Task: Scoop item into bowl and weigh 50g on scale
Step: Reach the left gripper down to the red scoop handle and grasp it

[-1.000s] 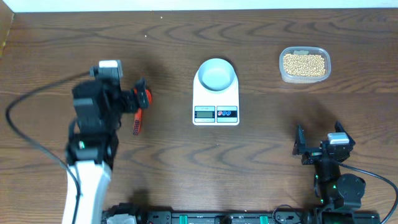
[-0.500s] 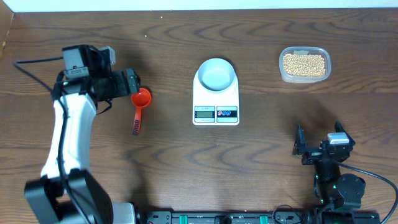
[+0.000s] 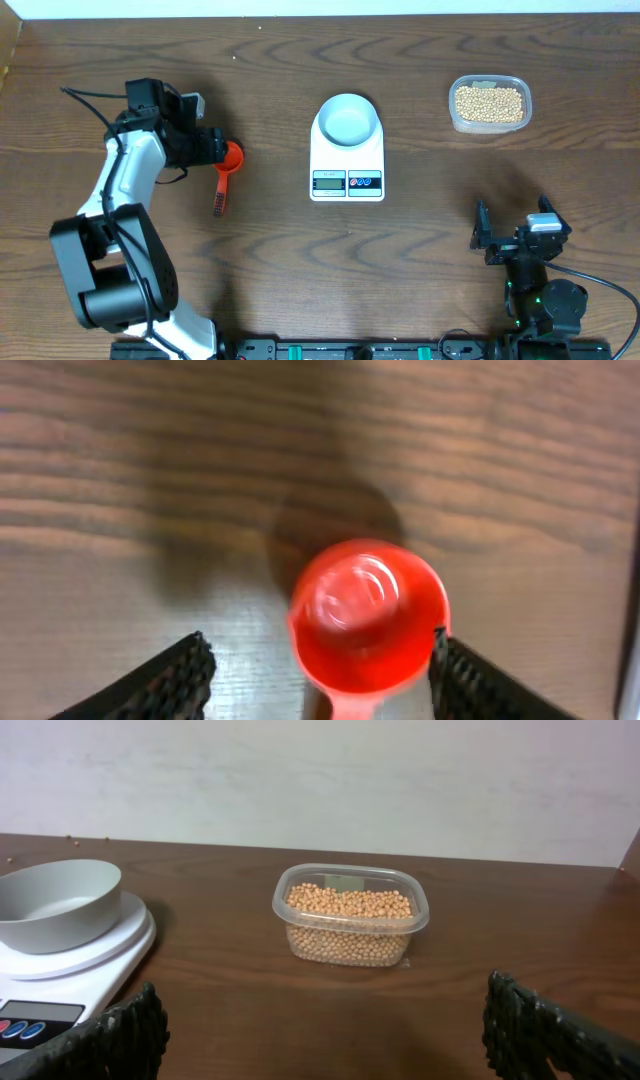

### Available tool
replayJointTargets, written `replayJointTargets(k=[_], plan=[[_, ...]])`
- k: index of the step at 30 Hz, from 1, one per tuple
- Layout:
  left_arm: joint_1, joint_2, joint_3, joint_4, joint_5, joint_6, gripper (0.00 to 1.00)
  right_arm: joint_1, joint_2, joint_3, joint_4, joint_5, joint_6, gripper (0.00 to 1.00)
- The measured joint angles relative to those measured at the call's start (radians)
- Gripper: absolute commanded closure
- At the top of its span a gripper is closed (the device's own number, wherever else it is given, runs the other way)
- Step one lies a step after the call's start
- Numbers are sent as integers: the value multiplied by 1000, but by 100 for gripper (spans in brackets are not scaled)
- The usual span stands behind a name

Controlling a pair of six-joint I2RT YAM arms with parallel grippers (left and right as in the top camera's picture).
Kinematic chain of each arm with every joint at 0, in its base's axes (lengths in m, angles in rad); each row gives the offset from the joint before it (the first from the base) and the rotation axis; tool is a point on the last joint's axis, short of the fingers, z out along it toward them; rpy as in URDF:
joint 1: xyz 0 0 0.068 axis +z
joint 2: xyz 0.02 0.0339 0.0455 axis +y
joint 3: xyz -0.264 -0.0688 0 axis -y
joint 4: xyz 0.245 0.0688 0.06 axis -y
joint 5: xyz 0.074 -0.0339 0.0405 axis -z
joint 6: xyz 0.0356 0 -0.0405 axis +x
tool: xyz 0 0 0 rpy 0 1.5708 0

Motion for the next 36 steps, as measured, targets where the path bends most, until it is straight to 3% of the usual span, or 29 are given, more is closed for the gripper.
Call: replayJointTargets(k=[11,33,36], plan=[[0,113,0,27,-10,20,50,0,0,0,0,0,0,1],[-24,143,0,115,-40,23,56,0,0,0,0,0,0,1],[-24,157,2,120,-51,24,61,0,0,0,0,0,0,1]])
